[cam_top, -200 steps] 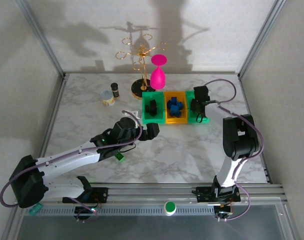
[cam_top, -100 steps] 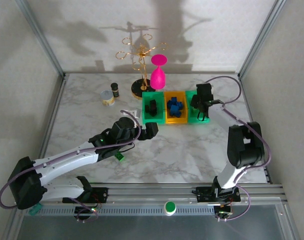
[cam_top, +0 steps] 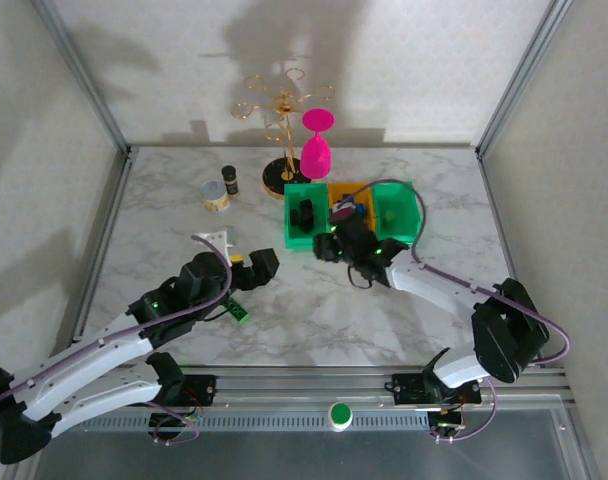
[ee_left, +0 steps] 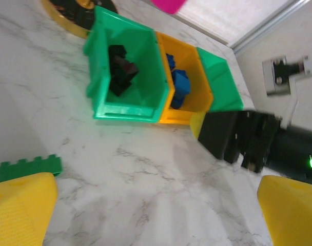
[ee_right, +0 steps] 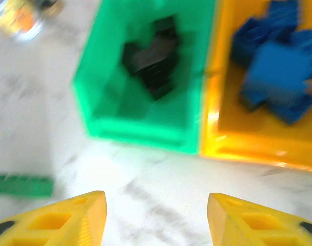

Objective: Sort the legos into containers by color
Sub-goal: Pick up the lego from the center of the table.

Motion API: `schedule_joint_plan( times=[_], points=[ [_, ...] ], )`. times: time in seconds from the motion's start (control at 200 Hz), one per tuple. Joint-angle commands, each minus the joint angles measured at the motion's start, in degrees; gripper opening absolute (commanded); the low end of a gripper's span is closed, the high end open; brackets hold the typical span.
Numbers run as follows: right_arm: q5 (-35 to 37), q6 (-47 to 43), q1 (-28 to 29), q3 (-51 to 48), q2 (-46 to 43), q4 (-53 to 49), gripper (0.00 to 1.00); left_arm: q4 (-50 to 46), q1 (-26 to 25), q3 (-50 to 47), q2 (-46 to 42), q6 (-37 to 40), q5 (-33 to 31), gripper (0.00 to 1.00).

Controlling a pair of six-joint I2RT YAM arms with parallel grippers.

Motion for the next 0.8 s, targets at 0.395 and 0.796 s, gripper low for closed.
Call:
schedule_joint_plan(
  times=[0.395,0.796],
  points=[
    [-8.3,-11.9,12.5,10.7,23.3,11.5,0.66,-14.8,2.7,-1.9,-11.2,-6.1,-7.6,1.00],
    [-8.9,-22.4,12.2,22.5,35.6,6.9,0.72,-16.3,4.0,-2.5,-12.8,-6.5,-9.0,1.00]
  ],
)
